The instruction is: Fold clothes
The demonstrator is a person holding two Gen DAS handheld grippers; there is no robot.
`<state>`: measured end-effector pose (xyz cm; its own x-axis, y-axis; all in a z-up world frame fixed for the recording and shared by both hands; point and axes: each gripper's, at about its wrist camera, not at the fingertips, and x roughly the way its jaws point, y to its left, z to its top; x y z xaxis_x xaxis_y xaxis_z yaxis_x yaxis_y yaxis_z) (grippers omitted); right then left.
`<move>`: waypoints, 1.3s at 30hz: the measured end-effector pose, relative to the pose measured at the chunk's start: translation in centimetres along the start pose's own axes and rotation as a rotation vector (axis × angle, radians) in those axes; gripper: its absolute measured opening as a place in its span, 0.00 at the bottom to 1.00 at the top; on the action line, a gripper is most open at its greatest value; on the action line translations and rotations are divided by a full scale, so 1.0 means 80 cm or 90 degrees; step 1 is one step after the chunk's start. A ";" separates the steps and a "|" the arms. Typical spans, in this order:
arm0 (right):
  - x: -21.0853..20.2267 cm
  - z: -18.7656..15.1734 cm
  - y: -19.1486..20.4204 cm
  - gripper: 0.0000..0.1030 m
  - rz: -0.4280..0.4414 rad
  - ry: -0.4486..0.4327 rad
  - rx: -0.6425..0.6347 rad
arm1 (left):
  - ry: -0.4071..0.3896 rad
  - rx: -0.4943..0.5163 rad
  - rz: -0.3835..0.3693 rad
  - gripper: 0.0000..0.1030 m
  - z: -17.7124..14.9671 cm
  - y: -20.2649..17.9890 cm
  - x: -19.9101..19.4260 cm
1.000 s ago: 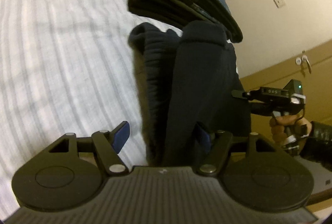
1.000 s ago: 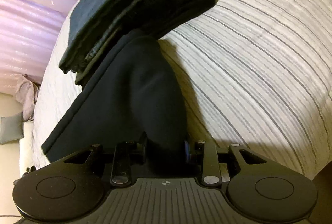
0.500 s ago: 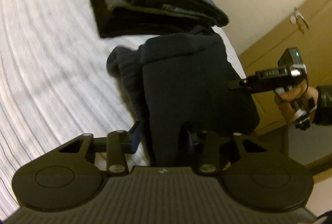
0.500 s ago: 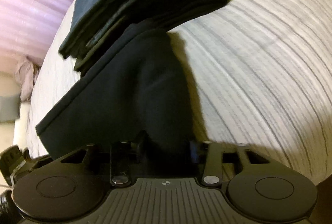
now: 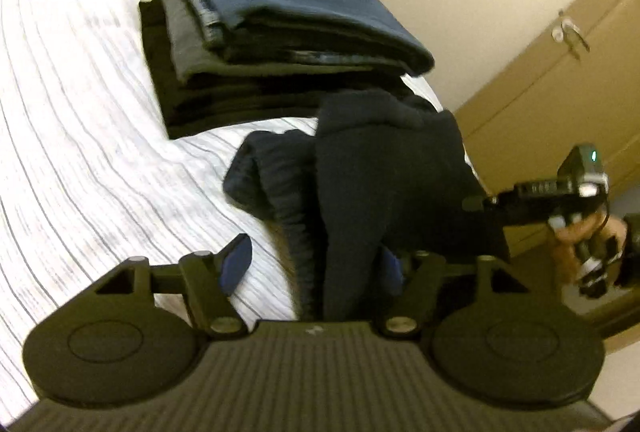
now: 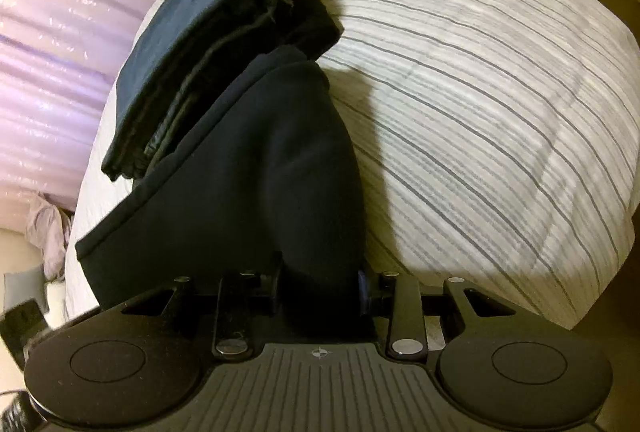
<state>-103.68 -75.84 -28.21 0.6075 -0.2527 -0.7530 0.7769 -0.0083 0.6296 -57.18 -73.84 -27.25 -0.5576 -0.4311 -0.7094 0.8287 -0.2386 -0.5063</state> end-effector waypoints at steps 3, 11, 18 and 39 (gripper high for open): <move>0.000 0.000 -0.008 0.32 0.005 -0.004 0.015 | 0.005 0.024 -0.013 0.65 0.014 0.008 0.011; -0.009 -0.002 -0.021 0.32 0.019 -0.010 0.040 | 0.046 0.086 -0.076 0.52 0.040 -0.031 0.046; -0.006 0.007 -0.026 0.33 0.011 0.007 0.039 | -0.021 0.159 -0.048 0.26 0.014 -0.117 -0.005; -0.004 0.006 -0.006 0.33 -0.012 0.009 0.003 | -0.001 0.233 0.010 0.57 0.039 -0.037 0.021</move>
<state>-104.33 -76.18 -28.18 0.5957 -0.2391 -0.7668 0.7871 -0.0167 0.6166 -60.41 -76.58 -25.38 -0.5449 -0.4380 -0.7150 0.7999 -0.5273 -0.2866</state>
